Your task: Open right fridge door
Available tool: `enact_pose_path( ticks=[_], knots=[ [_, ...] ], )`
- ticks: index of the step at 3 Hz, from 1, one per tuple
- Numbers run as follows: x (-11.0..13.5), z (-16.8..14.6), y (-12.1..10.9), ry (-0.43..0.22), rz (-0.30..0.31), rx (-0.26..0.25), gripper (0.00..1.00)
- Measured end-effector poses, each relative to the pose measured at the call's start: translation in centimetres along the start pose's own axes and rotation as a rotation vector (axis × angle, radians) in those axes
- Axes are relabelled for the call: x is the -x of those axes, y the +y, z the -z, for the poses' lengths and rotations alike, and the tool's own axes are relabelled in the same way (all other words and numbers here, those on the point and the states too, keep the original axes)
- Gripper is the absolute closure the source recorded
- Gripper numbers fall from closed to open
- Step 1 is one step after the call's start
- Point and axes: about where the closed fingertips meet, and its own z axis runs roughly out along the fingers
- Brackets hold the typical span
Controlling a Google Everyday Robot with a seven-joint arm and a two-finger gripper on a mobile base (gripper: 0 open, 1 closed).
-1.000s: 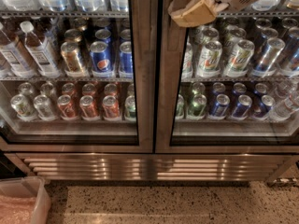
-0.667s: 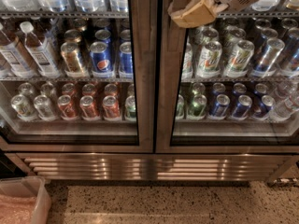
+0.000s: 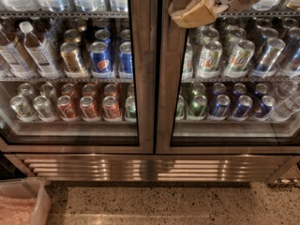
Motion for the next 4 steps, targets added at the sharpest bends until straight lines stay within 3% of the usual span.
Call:
enact_pose_path(
  ticks=[4],
  knots=[
    [0.38,0.17,-0.16,-0.012,0.019,0.0,1.0]
  ],
)
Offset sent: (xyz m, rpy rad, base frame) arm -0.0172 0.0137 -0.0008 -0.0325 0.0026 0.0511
